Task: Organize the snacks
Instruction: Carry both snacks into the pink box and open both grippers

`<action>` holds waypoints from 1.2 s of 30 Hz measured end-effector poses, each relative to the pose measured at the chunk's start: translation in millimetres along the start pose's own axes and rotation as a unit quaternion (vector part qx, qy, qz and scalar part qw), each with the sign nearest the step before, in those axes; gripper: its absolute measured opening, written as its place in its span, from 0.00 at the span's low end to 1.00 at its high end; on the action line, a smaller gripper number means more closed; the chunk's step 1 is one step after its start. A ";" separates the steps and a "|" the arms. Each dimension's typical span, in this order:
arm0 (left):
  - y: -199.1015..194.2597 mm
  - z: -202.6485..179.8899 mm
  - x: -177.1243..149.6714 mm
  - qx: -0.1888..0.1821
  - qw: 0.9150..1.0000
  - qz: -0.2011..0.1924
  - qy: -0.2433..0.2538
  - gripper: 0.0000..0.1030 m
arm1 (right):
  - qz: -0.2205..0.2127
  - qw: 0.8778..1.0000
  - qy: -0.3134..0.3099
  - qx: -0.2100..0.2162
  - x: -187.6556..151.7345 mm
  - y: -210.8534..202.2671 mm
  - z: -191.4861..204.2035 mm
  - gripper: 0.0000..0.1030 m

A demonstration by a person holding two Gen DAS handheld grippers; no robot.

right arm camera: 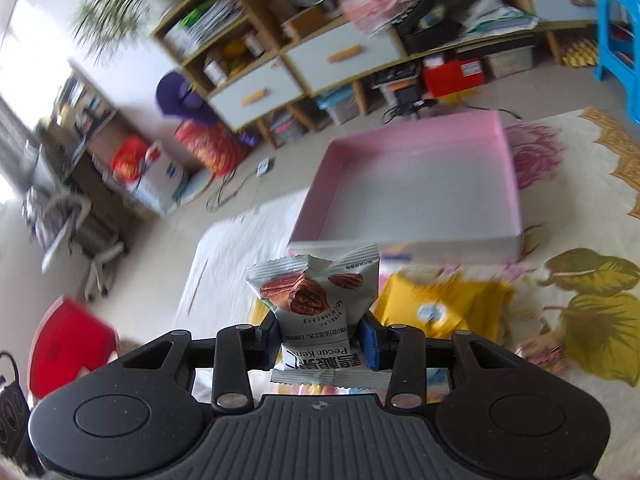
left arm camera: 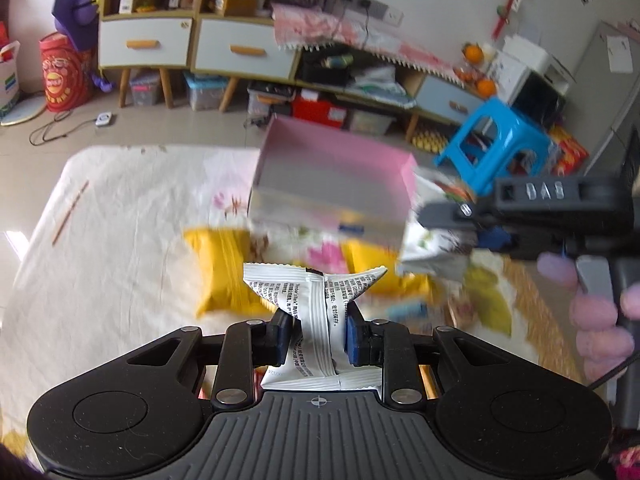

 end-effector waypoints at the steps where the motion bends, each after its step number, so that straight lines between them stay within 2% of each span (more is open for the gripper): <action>1: 1.7 -0.4 6.9 0.000 1.000 -0.005 -0.003 0.23 | -0.007 1.000 0.009 -0.001 4.5 -0.7 -6.8 0.29; 4: 12.1 -3.2 30.7 0.010 1.000 -0.013 -0.005 0.23 | -0.027 0.999 0.042 -0.005 16.3 -0.1 -28.3 0.29; 9: 39.6 -10.7 74.7 0.034 0.999 -0.029 -0.003 0.23 | -0.045 0.993 0.109 0.022 34.1 7.5 -58.6 0.29; 16: 84.5 -21.7 119.6 0.043 0.997 -0.062 0.002 0.23 | -0.078 0.992 0.099 -0.006 55.3 19.7 -77.6 0.29; 22: 121.9 -29.9 137.6 0.089 0.990 -0.094 0.064 0.24 | -0.096 0.992 0.077 -0.021 69.4 30.0 -88.4 0.30; 26: 142.4 -28.3 135.0 0.125 0.985 -0.070 0.096 0.24 | -0.094 0.993 0.065 -0.036 74.7 42.6 -88.6 0.30; 29: 150.9 -19.6 130.9 0.141 0.985 -0.042 0.095 0.24 | -0.084 0.994 0.049 -0.051 75.3 52.3 -83.7 0.30; 32: 153.0 -9.0 125.0 0.139 0.987 -0.013 0.074 0.24 | -0.073 0.994 0.028 -0.071 73.6 60.0 -77.3 0.30; 36: 148.1 -0.7 115.8 0.123 0.991 0.002 0.057 0.24 | -0.056 0.994 0.005 -0.099 71.0 68.0 -73.5 0.30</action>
Point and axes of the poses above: each gripper's, at about its wrist camera, not at the fingertips, and y roughly the way its jaws point, z to its left, x to its top, the point moved 4 cm from there along y, roughly the way its jaws point, and after that the axes turned 13 degrees about z, right-handed, at the moved point
